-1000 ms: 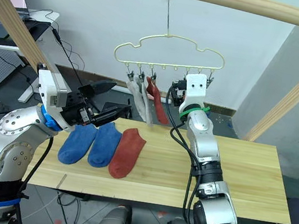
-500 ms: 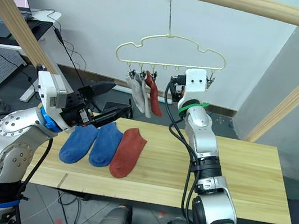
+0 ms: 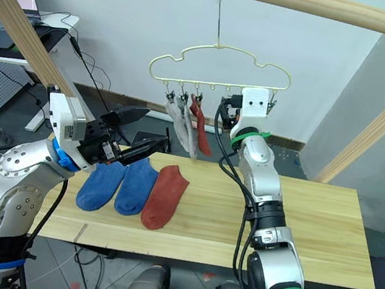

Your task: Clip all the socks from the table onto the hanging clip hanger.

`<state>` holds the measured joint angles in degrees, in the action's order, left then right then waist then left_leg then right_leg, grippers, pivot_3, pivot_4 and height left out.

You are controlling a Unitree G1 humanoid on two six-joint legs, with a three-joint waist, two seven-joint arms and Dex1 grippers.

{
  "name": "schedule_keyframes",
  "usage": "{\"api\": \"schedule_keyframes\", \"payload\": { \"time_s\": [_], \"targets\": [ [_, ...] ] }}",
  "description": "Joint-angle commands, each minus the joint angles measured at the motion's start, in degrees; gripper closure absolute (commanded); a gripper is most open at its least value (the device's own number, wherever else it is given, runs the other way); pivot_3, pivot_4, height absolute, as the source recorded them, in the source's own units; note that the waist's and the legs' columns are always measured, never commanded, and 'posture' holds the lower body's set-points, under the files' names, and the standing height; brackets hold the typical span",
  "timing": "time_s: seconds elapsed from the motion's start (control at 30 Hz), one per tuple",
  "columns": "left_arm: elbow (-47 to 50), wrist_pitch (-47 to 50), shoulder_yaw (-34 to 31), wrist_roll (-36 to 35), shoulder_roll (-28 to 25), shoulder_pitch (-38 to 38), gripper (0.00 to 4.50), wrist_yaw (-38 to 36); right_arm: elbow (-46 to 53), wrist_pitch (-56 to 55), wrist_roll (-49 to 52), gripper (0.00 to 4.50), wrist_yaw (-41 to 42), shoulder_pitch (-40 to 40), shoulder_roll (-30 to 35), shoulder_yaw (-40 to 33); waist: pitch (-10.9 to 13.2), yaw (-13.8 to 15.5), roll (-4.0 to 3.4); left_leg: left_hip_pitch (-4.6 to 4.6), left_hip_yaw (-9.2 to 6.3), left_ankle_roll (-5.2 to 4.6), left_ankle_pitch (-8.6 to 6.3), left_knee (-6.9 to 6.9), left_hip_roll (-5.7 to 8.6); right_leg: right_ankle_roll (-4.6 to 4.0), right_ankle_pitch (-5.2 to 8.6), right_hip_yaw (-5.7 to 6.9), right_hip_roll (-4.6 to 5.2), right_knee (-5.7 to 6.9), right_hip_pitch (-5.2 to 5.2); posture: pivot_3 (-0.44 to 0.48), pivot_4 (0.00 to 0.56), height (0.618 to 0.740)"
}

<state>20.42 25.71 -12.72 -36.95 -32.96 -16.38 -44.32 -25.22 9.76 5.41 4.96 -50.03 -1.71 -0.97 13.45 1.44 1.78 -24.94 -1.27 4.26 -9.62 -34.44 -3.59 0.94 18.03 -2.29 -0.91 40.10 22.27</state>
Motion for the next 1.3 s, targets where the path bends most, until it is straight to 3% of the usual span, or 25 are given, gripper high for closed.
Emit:
{"api": "schedule_keyframes", "payload": {
  "time_s": [0.03,0.23,0.33,0.5,0.6,0.93,1.13,1.3],
  "targets": [
    [2.5,-0.9,-0.4,-0.9,-0.2,-0.3,0.0,0.0,0.5,-1.5,0.4,1.33,0.1,-1.4,-0.3,-0.5,0.0,0.0,0.0,0.0,0.0,0.0,0.0,0.0,0.0,0.0,0.0,0.0,0.0,0.0,0.0,0.181,0.166,0.74],
    [2.4,-1.2,-0.7,-1.3,0.0,-0.5,0.0,0.1,0.4,-1.6,0.7,1.33,0.2,-1.5,-0.4,-0.5,0.0,0.0,0.0,0.0,0.0,0.0,0.0,-0.04,0.0,-0.01,0.0,0.0,0.0,0.03,0.0,0.181,0.166,0.74],
    [2.4,-1.5,-0.7,-1.1,0.0,-0.5,0.0,0.1,0.3,-1.5,0.8,1.96,0.2,-1.6,-0.4,-0.5,0.0,0.0,0.0,0.0,0.0,0.0,0.0,-0.06,0.0,-0.01,-0.01,0.0,0.0,0.06,0.0,0.181,0.166,0.74],
    [2.2,-1.6,-0.7,-1.1,-0.1,-0.6,0.0,0.1,0.0,-1.4,1.0,3.67,0.2,-1.7,-0.4,-0.7,0.0,0.0,-0.01,0.0,0.0,0.0,0.0,-0.11,0.0,-0.01,-0.01,0.0,0.0,0.1,0.0,0.186,0.159,0.74],
    [2.2,-1.5,-0.7,-1.0,-0.2,-0.6,0.0,0.0,-0.3,-1.5,1.0,4.45,0.1,-1.8,-0.5,-0.8,0.0,0.0,-0.01,0.0,0.0,0.0,0.0,-0.15,0.0,-0.01,-0.01,0.0,0.0,0.15,0.0,0.186,0.159,0.74],
    [1.7,1.1,-0.3,-1.0,-0.2,0.2,0.0,2.0,1.3,2.2,3.9,4.48,1.3,-1.9,-0.1,-2.8,0.0,0.0,-0.01,0.03,-0.01,0.0,0.0,-0.38,0.0,-0.01,-0.01,-0.01,0.0,0.43,0.0,0.178,0.166,0.74],
    [-3.8,2.9,5.1,8.9,-1.8,7.6,0.0,6.3,9.6,16.2,10.8,4.48,7.9,-0.7,3.6,-3.9,0.0,-0.1,-0.05,0.12,0.02,-0.02,0.0,-0.4,-0.01,-0.03,0.01,-0.06,0.0,0.56,0.01,0.15,0.185,0.74],
    [-12.0,2.2,10.8,15.7,1.3,7.0,0.0,9.7,15.2,23.6,13.0,4.48,11.3,0.1,7.1,-3.0,0.0,-0.1,-0.08,0.11,0.01,-0.04,0.01,-0.42,0.0,-0.05,0.03,-0.07,-0.01,0.6,0.03,0.121,0.201,0.74]
  ]
}}
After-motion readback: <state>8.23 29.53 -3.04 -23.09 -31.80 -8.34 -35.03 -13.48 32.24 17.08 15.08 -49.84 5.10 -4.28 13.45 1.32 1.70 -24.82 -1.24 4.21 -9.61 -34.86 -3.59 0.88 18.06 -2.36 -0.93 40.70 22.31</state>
